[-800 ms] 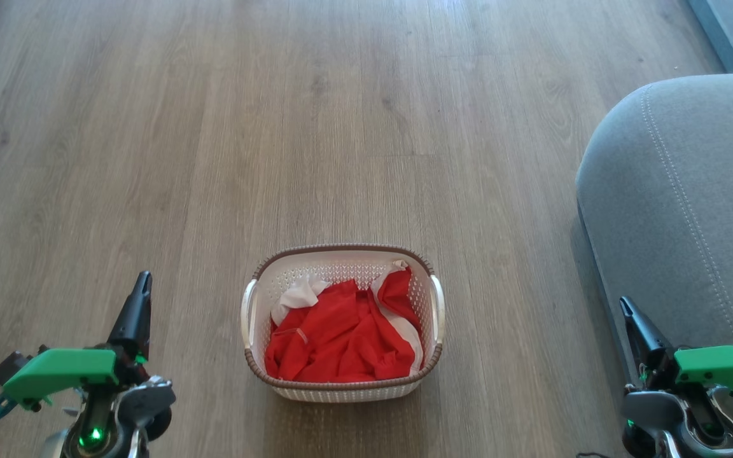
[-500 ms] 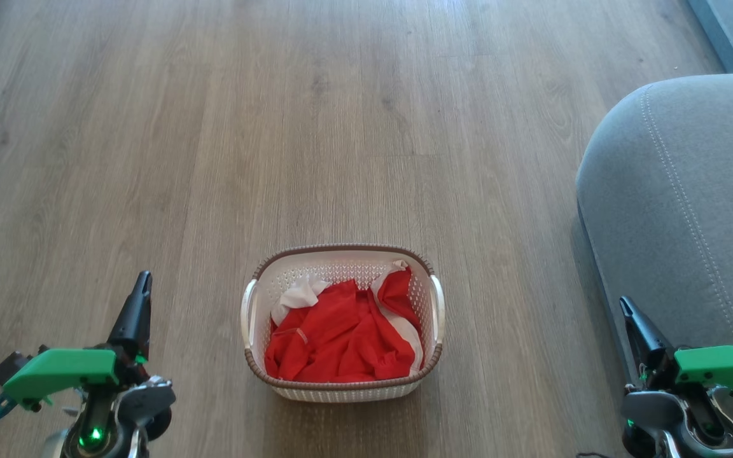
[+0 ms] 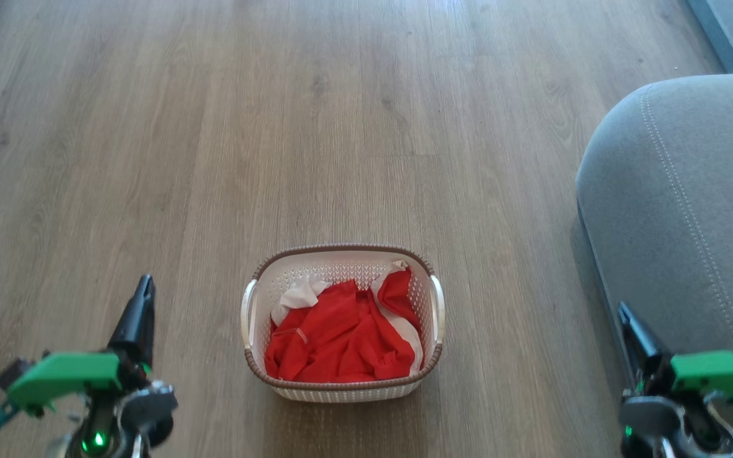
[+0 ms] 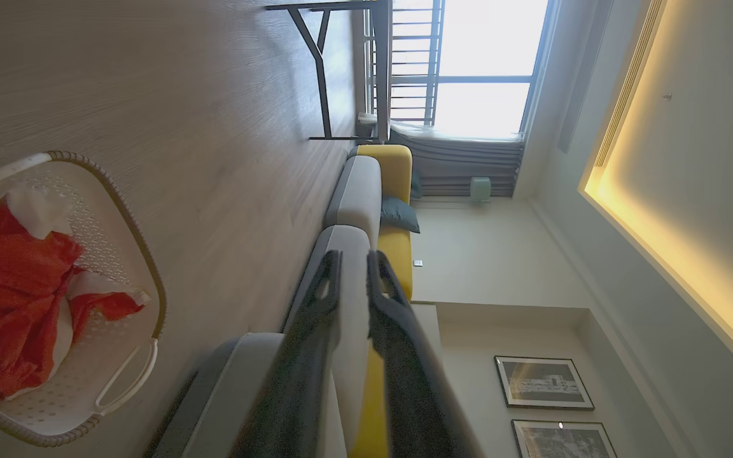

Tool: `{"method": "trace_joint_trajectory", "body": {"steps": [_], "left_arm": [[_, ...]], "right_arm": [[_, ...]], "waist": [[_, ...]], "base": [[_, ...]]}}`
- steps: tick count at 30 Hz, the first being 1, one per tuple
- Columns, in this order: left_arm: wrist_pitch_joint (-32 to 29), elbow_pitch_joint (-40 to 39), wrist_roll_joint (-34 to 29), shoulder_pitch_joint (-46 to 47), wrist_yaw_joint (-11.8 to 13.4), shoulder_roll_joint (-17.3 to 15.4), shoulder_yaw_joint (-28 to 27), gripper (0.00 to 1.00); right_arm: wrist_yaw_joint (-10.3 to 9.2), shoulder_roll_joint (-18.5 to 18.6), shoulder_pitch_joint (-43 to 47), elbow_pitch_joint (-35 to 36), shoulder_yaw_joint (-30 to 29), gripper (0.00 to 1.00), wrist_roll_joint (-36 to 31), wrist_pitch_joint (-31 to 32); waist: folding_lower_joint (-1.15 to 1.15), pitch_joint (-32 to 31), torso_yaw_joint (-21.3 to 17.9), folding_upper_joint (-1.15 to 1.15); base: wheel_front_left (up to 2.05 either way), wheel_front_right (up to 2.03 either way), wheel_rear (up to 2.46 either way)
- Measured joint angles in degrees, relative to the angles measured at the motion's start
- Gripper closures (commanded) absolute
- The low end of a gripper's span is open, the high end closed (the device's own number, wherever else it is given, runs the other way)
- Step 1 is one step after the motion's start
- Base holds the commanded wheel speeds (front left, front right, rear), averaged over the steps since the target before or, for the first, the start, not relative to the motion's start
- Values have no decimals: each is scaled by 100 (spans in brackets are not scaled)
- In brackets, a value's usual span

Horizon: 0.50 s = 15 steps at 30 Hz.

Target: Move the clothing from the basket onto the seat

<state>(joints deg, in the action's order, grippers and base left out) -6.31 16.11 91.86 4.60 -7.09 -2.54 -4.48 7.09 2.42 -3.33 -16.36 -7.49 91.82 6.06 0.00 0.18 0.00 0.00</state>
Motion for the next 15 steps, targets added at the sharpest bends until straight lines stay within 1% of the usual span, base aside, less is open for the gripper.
{"method": "trace_joint_trajectory", "body": {"steps": [5, 15], "left_arm": [[7, 380, -2, -263, 7, 18, 30, 0], [136, 383, -13, -340, 7, 22, 180, 0]], "right_arm": [[-1, -40, 241, -349, 26, 0, 0, -7], [-1, -40, 309, -211, 35, 0, -58, -70]], "waist": [[0, 0, 0, 0], [0, 1, -6, 0]], "base": [[0, 0, 0], [0, 0, 0]]}}
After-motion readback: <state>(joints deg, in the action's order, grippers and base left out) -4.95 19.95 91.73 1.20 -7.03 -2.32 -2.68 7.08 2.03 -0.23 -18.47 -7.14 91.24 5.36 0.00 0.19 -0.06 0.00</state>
